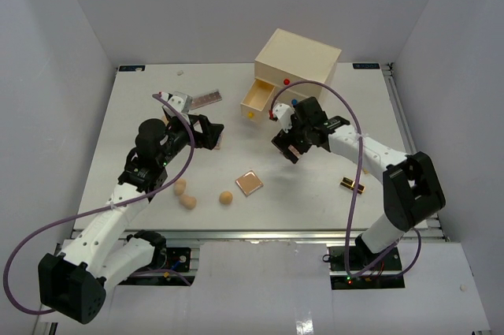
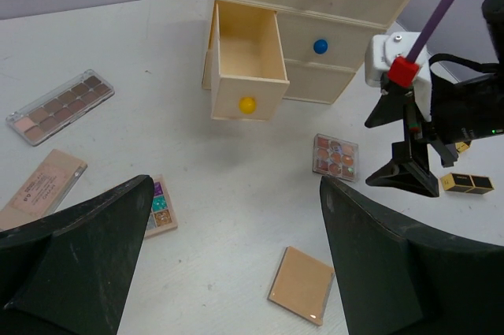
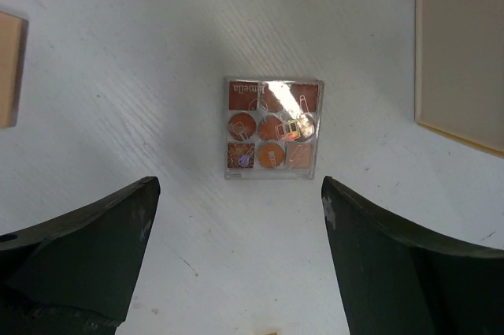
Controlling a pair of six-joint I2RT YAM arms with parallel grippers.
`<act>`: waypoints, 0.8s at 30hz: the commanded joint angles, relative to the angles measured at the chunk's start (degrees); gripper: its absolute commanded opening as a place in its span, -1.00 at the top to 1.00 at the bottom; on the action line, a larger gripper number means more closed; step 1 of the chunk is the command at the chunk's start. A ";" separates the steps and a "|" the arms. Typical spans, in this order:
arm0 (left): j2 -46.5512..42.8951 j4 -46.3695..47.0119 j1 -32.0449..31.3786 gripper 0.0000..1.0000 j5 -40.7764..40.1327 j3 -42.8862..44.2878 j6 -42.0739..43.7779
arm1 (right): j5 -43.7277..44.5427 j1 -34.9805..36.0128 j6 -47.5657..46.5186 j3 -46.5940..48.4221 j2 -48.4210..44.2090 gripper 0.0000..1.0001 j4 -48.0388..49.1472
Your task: Organize the makeup
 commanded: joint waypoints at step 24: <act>-1.22 0.05 0.14 -0.96 -0.28 -0.13 0.86 | -17.70 0.23 -14.96 3.39 3.04 -0.80 -7.09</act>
